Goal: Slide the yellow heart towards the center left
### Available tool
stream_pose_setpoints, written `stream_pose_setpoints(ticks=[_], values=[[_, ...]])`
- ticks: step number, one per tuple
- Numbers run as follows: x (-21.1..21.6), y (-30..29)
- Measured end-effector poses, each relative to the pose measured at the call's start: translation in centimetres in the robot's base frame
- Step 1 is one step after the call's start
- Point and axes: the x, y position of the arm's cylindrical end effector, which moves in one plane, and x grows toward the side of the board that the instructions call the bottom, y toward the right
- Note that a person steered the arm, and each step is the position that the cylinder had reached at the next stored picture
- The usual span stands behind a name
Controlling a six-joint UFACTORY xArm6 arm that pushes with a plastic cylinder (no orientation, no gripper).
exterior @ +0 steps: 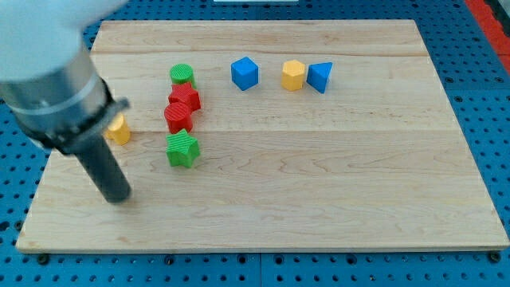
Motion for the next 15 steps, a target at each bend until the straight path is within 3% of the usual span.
stream_pose_setpoints(ticks=[3, 4, 5, 6, 7, 8, 9, 10, 11, 12, 13, 14, 15], values=[[-17.6, -2.4], [-17.0, -4.5], [-19.1, -4.1], [-22.7, 5.8], [-25.5, 5.8], [-24.4, 0.0], [-21.6, -1.0], [-21.0, -7.5], [-25.8, -7.7], [-25.9, 2.4], [-25.9, 0.0], [-21.4, -2.2], [-21.1, 1.3]])
